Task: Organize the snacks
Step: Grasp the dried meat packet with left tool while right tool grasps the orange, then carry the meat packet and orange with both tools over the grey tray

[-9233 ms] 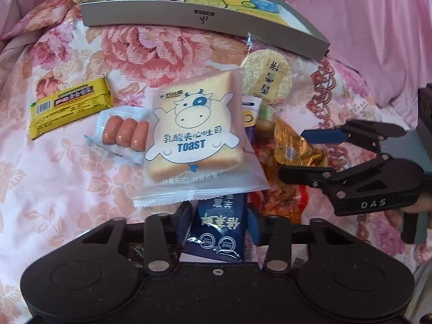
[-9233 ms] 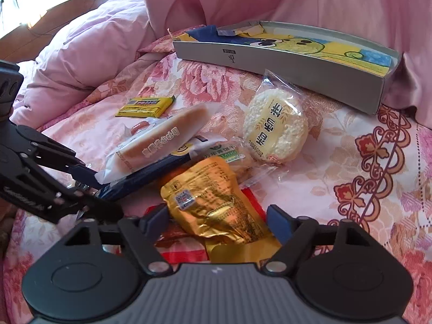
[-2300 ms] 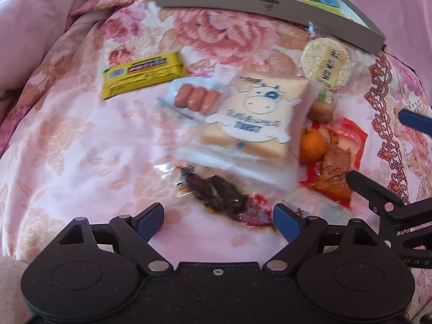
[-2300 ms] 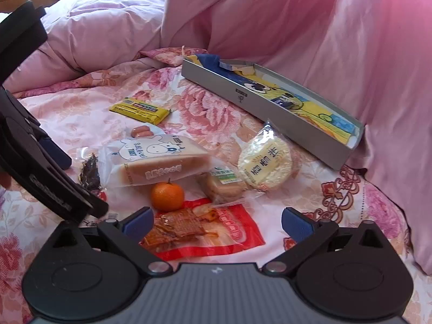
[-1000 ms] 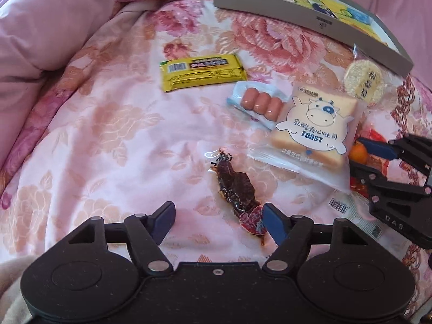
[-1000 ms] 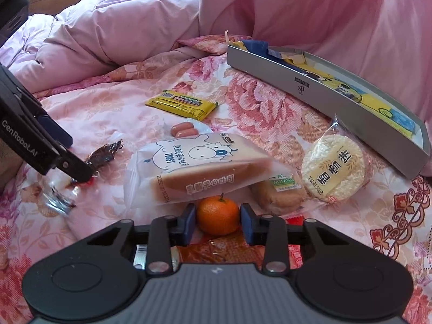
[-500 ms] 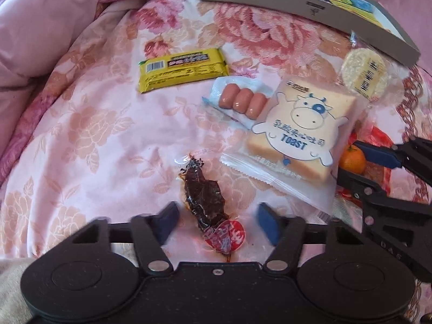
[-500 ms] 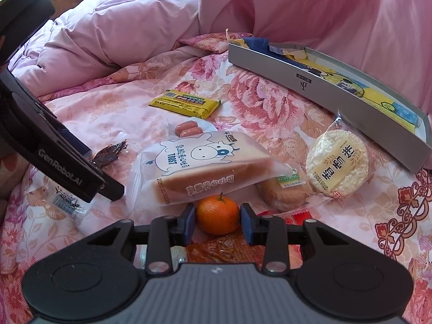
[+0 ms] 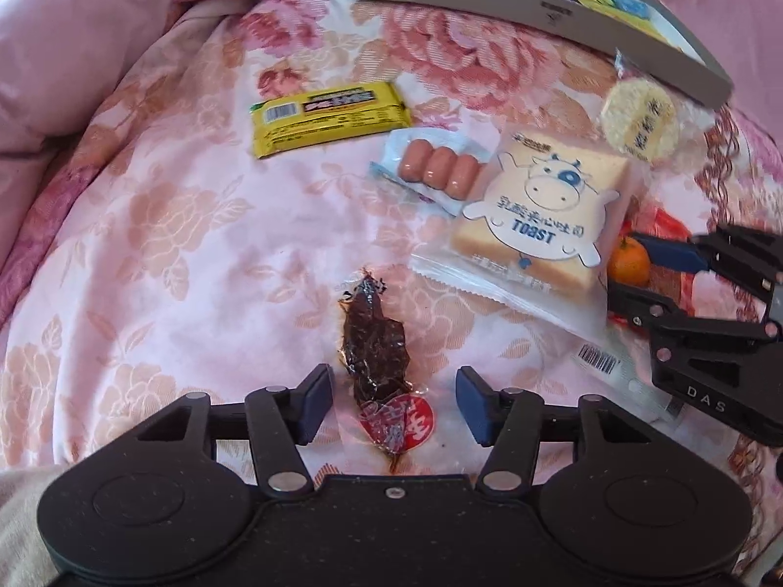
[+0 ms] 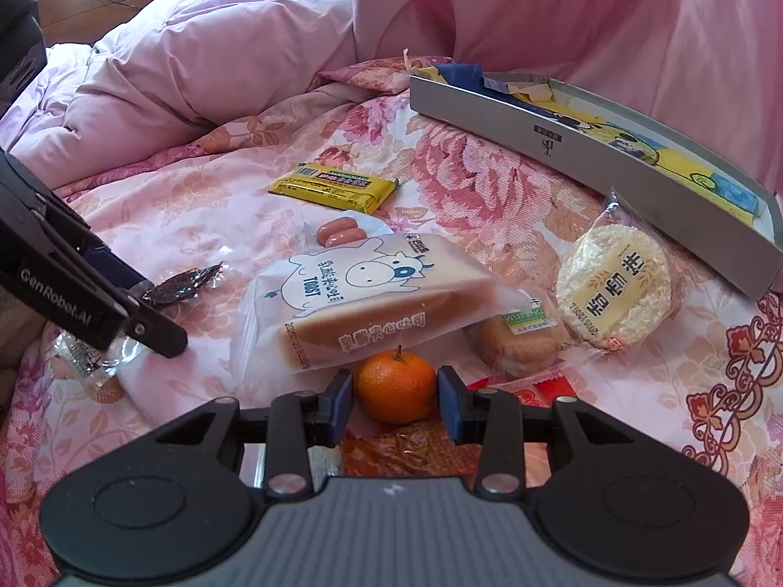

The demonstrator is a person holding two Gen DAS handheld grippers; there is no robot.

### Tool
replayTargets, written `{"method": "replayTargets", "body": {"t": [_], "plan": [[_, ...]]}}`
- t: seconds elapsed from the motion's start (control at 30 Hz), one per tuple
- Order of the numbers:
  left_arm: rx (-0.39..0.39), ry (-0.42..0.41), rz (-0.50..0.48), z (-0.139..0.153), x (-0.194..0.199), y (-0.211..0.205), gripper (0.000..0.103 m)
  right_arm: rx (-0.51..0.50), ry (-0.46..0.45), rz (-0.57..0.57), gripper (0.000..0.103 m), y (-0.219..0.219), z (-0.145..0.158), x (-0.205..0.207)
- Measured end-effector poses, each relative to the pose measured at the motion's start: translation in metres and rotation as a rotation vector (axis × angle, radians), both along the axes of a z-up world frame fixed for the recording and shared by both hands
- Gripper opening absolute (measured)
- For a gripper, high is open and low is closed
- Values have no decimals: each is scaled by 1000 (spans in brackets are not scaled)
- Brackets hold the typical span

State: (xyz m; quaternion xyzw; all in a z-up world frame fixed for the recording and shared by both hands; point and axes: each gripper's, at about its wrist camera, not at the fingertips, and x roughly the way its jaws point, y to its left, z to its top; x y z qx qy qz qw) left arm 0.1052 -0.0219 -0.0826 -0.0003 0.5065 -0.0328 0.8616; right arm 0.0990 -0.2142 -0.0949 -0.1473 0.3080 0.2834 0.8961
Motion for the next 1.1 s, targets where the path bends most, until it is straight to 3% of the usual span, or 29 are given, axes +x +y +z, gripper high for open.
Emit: {"method": "replayTargets", "body": {"t": [0.27,0.73,0.9,1.1], "plan": [[-60,-15,69,5,-5,11,49,7,-13,-13,38,0,4,-5],[-206,1,73,16,-36,12,48,-92,-11,22,38,9,20,-41],[-233,-17,83,20,-44,11,48,-142,-72,37,38,14,22,-53],[-256,-124,94,38,-44,10,48,-100,-175,20,38,11,33,-57]]}}
